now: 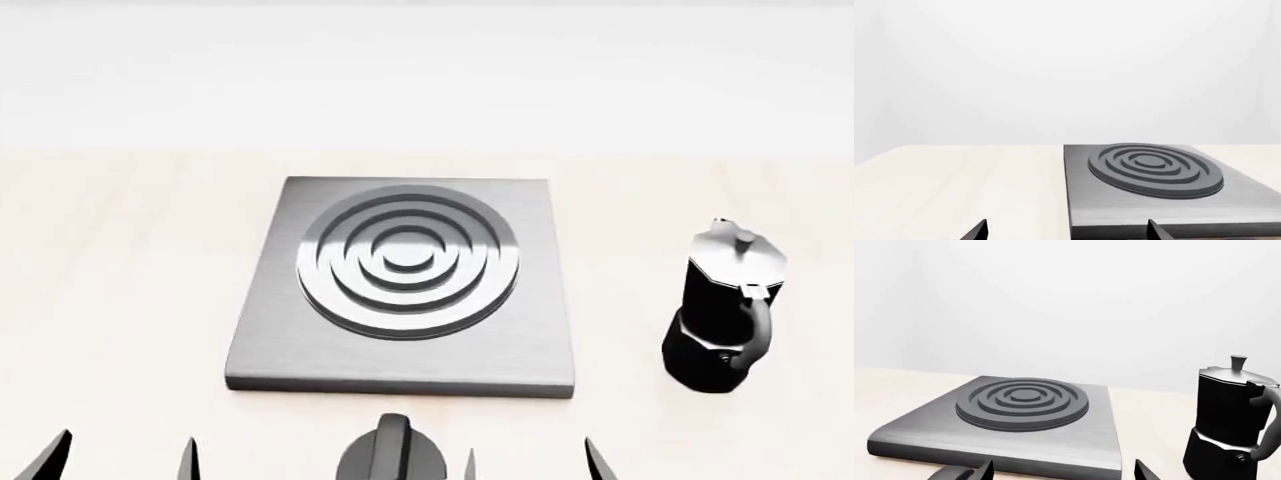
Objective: Put the moka pot on the stove.
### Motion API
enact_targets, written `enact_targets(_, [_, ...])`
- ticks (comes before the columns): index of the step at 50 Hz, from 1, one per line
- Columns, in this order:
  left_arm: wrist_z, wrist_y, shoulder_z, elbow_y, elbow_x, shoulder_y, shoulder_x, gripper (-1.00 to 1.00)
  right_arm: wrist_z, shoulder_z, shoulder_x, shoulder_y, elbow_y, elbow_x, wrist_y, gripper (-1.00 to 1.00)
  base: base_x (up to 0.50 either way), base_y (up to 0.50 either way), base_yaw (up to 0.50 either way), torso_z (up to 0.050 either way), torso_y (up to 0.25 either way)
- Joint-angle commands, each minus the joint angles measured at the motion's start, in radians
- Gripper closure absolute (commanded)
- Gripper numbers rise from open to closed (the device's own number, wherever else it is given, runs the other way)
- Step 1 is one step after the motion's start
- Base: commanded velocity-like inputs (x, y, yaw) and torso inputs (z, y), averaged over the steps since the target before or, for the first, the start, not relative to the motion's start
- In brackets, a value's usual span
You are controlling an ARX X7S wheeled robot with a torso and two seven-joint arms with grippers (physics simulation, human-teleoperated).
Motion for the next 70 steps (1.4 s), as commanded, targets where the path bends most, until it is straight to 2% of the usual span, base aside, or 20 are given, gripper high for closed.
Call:
enact_targets(1, [-0.002, -0.001, 0.002, -0.002, -0.005, 0.0, -0.004, -1.0, 0.003, -0.003, 0.002, 0.0, -0.001, 0.008, 0.002, -1.0, 0.0, 0.08, 0.0, 0.0, 0.0])
enact_targets(20, [-0.007, -0.001, 0.009, -0.005, -0.006, -0.003, -0.007, -1.0, 0.005, -0.008, 0.006, 0.001, -0.003, 0.021, 0.008, -1.0, 0.0, 0.07, 0.0, 0.0, 0.0])
enact_targets(29, [0.002, 0.004, 0.019, -0.087, -0.002, -0.071, 0.018, -1.0, 0.005, -0.006, 0.004, 0.0, -0.004, 0.044, 0.009, -1.0, 0.0, 0.0, 0.0, 0.0, 0.0])
enact_targets(40, [-0.007, 0.003, 0.022, -0.102, 0.005, -0.073, 0.017, -1.0, 0.01, -0.007, 0.005, 0.0, -0.006, 0.047, 0.014, -1.0, 0.0, 0.0, 0.0, 0.0, 0.0])
enact_targets(41, [0.271, -0.06, -0.284, -0.06, 0.222, -0.012, 0.248, -1.0, -0.269, 0.302, -0.221, -0.028, -0.038, -0.18, 0.129, -1.0, 0.0, 0.0, 0.0, 0.0, 0.0])
enact_targets(42, [0.268, -0.048, -0.279, -0.09, 0.219, -0.035, 0.249, -1.0, -0.272, 0.303, -0.228, -0.048, -0.026, -0.152, 0.068, -1.0, 0.0, 0.0, 0.0, 0.0, 0.0])
enact_targets(49, [0.252, -0.041, -0.255, -0.1, 0.206, -0.031, 0.233, -1.0, -0.241, 0.284, -0.207, -0.03, -0.049, -0.167, 0.12, -1.0, 0.0, 0.0, 0.0, 0.0, 0.0])
enact_targets(70, [0.214, -0.037, -0.215, -0.104, 0.182, -0.031, 0.203, -1.0, -0.201, 0.301, -0.125, 0.13, -0.184, -0.192, 0.461, -1.0, 0.0, 0.0, 0.0, 0.0, 0.0])
